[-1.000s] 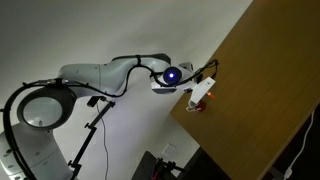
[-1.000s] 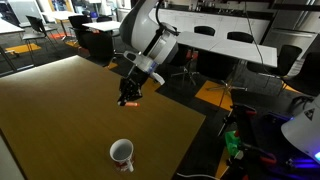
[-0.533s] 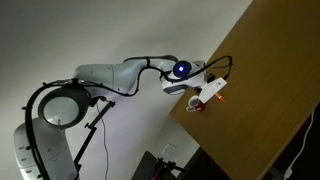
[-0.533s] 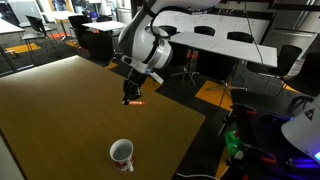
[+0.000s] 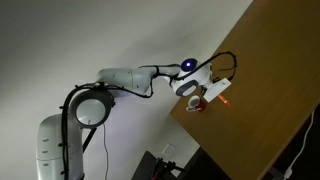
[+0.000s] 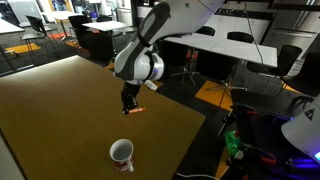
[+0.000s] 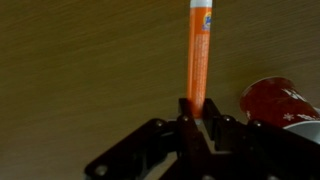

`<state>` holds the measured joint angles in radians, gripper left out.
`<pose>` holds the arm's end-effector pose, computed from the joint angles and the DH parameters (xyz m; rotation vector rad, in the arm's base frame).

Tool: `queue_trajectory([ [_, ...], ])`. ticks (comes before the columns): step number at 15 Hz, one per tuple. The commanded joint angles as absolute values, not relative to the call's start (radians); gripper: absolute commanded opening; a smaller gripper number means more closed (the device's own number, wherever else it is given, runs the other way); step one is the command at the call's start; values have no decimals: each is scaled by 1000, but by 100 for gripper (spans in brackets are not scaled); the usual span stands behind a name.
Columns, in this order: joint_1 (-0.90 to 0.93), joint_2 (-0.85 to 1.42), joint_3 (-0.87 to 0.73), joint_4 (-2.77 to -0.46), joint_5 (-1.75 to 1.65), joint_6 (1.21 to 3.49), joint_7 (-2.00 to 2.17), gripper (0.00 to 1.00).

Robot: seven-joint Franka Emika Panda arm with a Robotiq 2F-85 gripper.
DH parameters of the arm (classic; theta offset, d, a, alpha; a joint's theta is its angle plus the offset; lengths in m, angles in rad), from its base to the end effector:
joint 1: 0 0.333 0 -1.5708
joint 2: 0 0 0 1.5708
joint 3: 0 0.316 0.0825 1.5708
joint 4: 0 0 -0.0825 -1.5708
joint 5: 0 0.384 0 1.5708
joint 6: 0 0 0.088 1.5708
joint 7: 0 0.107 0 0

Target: Take the orange marker out of the maroon mug

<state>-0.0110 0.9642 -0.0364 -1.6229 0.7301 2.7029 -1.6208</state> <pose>0.6701 -0.0522 0.0626 -2.6549 -1.3535 -0.4677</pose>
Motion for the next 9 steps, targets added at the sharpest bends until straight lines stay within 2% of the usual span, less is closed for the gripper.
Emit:
queue_trajectory([
  [1,-66,1052,26,-1522,552,2718,-1482,5],
  [9,-171,1180,141,-1386,241,2694,-1279,5],
])
